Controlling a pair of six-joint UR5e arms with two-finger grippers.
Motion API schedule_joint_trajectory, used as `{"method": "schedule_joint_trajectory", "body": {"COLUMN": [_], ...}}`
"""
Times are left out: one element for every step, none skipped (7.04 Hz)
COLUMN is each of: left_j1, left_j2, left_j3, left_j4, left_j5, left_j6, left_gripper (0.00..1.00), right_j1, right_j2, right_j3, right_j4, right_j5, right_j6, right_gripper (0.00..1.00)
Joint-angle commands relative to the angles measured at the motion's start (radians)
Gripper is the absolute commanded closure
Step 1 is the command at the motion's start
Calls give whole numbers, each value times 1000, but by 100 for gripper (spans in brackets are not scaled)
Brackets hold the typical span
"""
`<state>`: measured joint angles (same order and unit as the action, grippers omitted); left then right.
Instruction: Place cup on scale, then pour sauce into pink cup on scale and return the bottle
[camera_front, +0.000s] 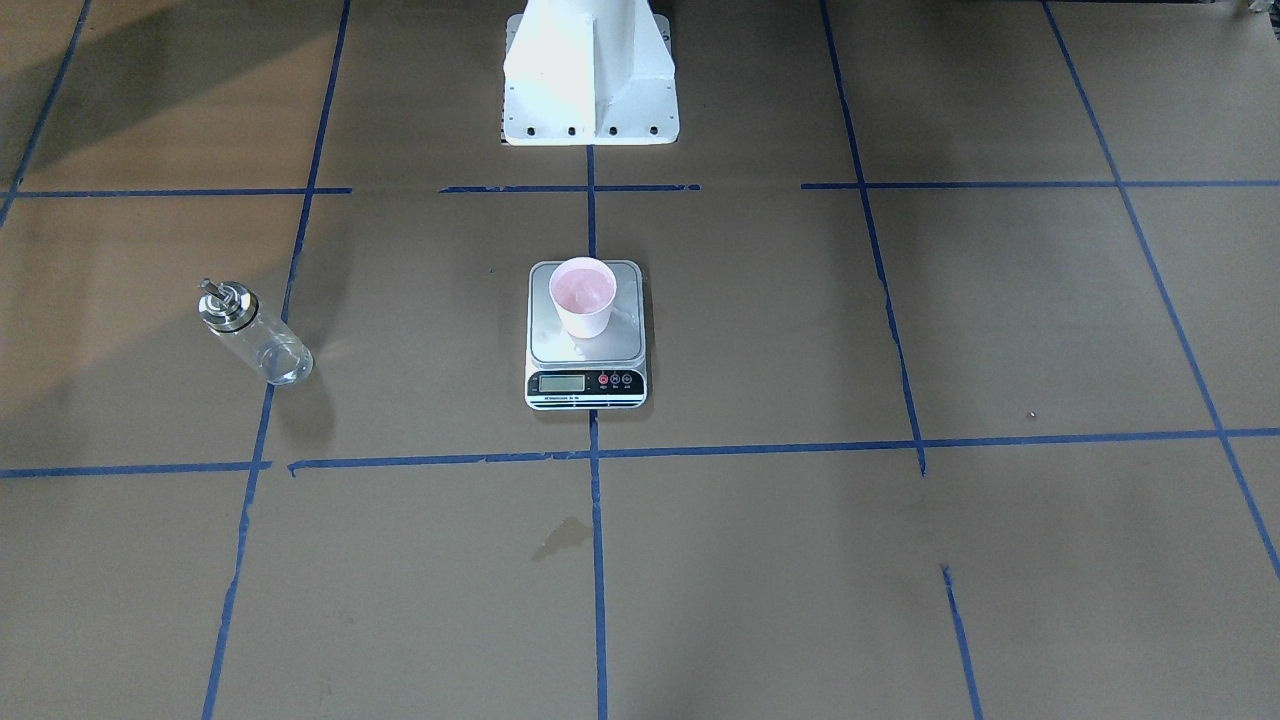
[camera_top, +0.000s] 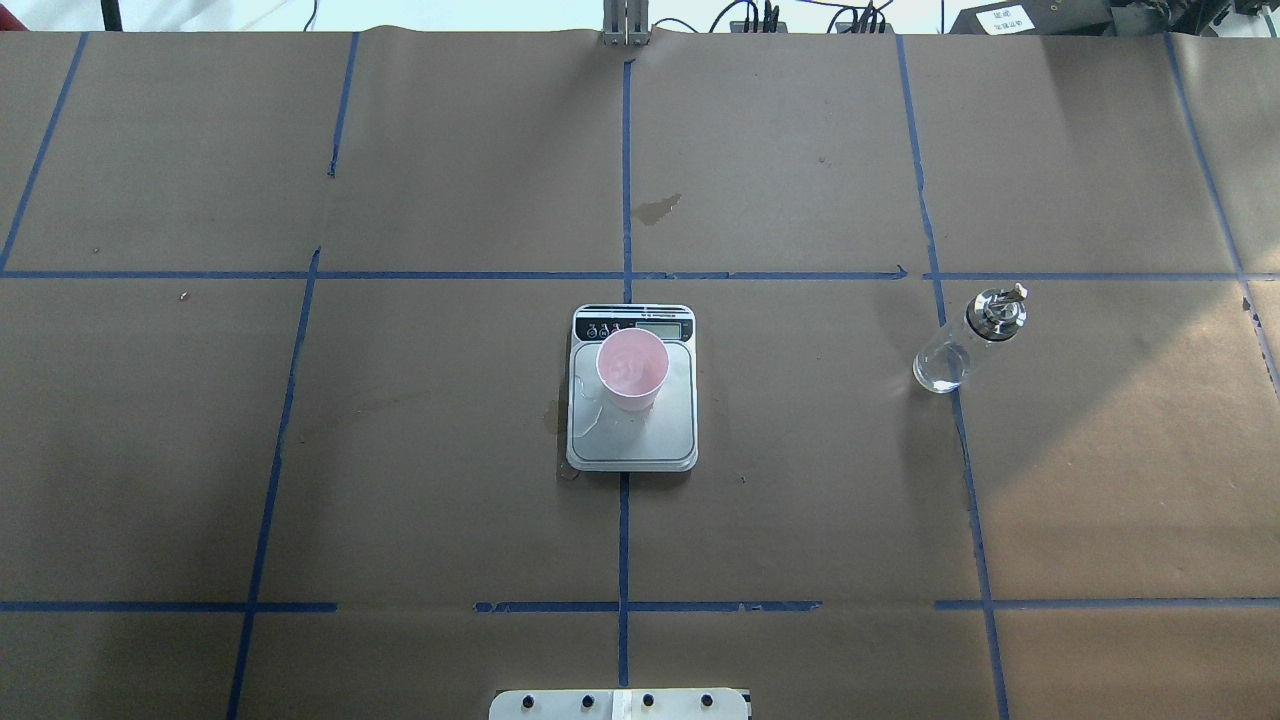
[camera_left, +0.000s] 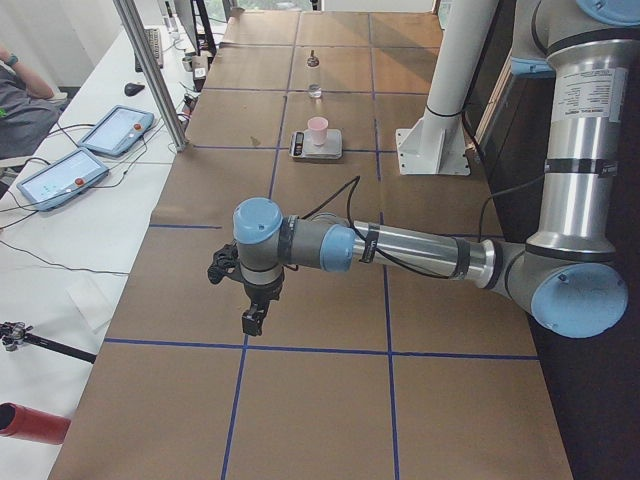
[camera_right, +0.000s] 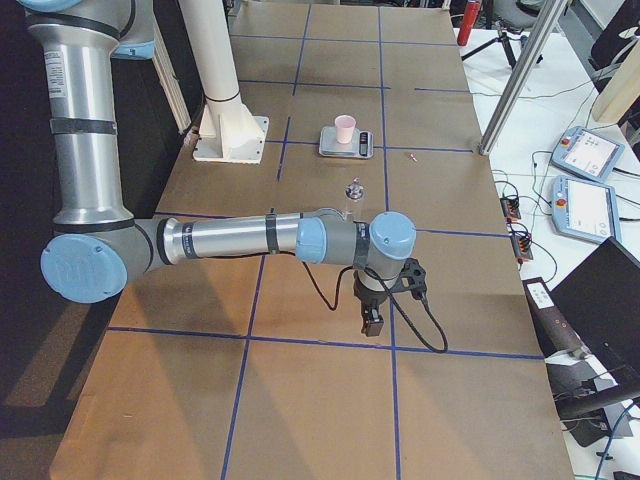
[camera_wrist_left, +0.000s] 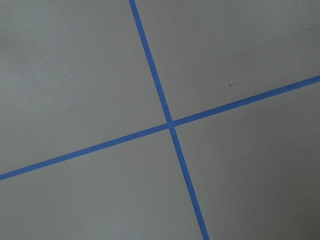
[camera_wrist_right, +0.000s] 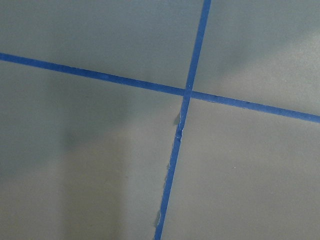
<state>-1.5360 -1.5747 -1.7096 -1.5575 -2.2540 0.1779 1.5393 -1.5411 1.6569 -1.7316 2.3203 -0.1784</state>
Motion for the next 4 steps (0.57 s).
{"method": "schedule_joint_trajectory", "body": {"left_j1": [-3, -3, -3, -4], "left_j2": [4, 5, 24, 34], "left_j3": [11, 15, 21, 22], "left_j4": [2, 2, -2, -6], "left_j5": [2, 2, 1, -1], "left_j6": [-1, -1, 2, 3], "left_gripper": [0, 0, 0, 0], "right_j1": [54, 61, 65, 65], "right_j2": [-10, -13, -31, -51], "right_j3": [-11, -11, -31, -64], "right_j4": [7, 9, 91, 186], "right_j5": [78, 80, 77, 76], "right_j6": [5, 5, 10, 90], "right_gripper": [0, 0, 0, 0]}}
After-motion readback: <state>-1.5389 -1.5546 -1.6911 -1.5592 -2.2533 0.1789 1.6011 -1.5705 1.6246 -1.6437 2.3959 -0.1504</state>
